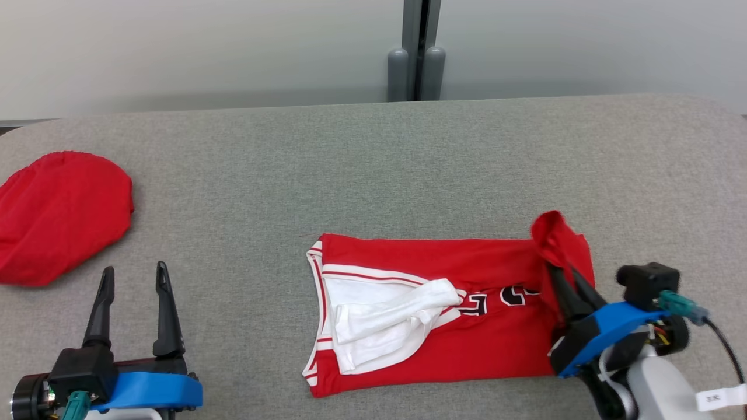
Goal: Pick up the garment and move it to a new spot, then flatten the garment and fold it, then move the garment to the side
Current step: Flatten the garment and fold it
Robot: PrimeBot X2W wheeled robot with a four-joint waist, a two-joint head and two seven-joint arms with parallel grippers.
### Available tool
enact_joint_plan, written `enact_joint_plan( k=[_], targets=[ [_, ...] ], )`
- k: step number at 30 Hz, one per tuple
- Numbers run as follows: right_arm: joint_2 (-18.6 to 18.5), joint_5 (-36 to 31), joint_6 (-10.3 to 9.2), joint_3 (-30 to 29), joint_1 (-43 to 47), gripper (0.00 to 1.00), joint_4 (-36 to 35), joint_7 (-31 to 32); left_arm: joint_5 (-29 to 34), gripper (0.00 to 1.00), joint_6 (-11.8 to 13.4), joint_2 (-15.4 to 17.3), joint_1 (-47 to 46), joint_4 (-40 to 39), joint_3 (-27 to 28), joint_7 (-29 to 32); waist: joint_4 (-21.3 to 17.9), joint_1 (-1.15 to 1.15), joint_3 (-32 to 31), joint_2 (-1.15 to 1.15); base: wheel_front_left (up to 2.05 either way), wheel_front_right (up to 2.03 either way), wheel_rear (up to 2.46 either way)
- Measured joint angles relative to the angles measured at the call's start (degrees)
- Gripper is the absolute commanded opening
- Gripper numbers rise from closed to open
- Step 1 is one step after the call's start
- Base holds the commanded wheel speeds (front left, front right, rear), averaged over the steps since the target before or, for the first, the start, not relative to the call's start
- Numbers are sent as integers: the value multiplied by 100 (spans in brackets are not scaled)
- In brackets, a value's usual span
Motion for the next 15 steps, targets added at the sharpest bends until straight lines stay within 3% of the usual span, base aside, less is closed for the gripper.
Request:
enact_joint_plan(
  k=[15],
  targets=[
    [723, 134, 0, 1359, -561, 0, -91, 103, -60, 100, 5, -5, -148, 85, -211, 0, 308, 0, 133, 0, 0, 0, 0]
  ],
)
